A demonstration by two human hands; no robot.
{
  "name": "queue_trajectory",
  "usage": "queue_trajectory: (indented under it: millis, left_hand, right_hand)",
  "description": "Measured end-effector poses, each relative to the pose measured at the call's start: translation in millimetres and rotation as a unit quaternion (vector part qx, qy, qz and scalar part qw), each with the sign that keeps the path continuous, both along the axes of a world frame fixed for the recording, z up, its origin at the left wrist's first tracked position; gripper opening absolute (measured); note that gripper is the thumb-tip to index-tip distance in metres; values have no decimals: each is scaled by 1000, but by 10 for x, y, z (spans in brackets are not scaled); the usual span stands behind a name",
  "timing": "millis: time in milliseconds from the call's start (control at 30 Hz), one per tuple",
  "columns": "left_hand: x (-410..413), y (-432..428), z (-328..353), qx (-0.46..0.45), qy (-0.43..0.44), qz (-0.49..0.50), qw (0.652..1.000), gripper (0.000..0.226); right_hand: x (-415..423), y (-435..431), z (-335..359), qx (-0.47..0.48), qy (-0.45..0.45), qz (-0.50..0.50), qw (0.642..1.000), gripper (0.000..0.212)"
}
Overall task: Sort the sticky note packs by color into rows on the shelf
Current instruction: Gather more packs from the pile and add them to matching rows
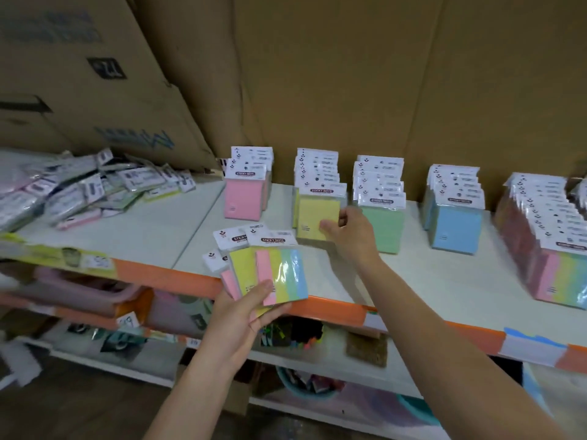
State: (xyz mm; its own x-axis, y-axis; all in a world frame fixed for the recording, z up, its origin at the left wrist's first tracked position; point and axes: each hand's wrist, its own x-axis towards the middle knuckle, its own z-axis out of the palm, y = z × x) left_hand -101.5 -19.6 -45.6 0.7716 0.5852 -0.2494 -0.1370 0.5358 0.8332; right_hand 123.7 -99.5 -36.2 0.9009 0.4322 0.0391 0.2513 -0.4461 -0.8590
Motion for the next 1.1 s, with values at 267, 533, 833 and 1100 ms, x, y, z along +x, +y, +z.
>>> queue_trajectory:
  millis: [267, 533, 833, 1100]
  left_hand:
    - [-109, 140, -56, -26, -3, -15, 1000, 48]
    - [66, -19, -15, -34, -9, -38, 999, 46]
    - [499, -764, 60, -31, -4, -141, 990, 48]
    - [907, -1464, 92, -127, 3, -208, 970, 37]
  right_hand:
    - [-50, 362, -108, -75, -42, -64, 994, 38]
    - [-367, -80, 77, -15, 8, -4, 1000, 26]
    - [-569, -1463, 105, 48, 160, 72, 983, 33]
    - [-359, -2452, 71, 73, 147, -31, 986, 7]
